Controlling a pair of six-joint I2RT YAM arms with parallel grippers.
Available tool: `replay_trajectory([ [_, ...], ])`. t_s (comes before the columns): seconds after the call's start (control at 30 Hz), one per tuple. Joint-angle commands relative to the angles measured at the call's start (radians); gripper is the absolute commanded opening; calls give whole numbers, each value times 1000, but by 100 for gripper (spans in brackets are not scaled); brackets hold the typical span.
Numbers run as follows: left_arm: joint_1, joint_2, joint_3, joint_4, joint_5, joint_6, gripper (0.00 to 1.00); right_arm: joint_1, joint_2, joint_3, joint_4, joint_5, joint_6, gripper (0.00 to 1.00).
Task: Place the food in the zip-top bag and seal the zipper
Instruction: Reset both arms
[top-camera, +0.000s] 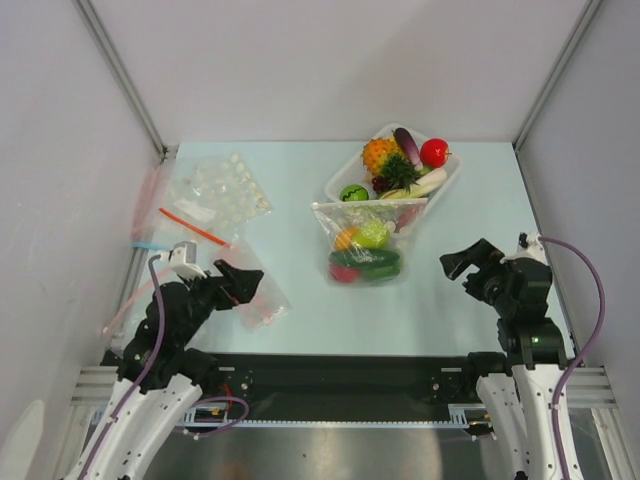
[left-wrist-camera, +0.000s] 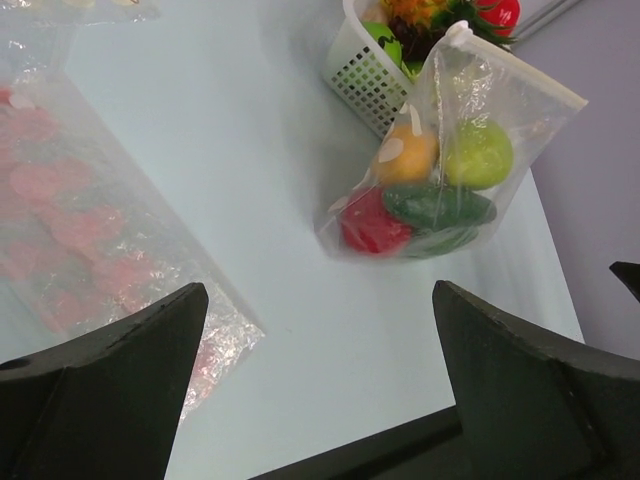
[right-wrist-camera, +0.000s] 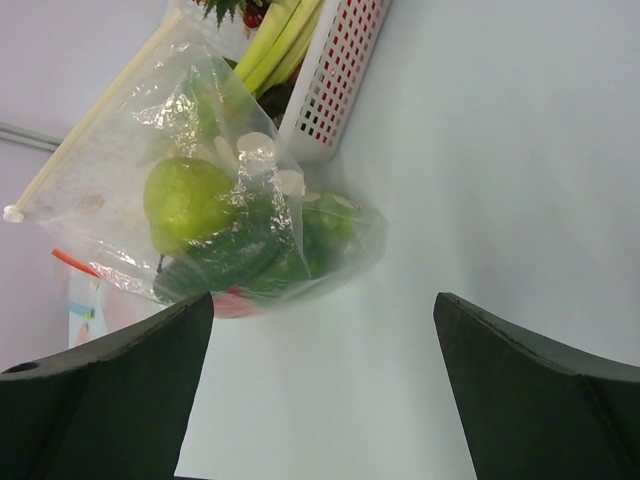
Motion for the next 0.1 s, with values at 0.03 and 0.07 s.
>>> replay_trajectory([
  [0.03, 7, 21, 47, 1, 14, 32, 100, 2, 5, -4, 49, -13, -3, 100],
  [0.07, 7, 20, 50, 1, 14, 32, 100, 2, 5, -3, 50, -10, -5, 100],
])
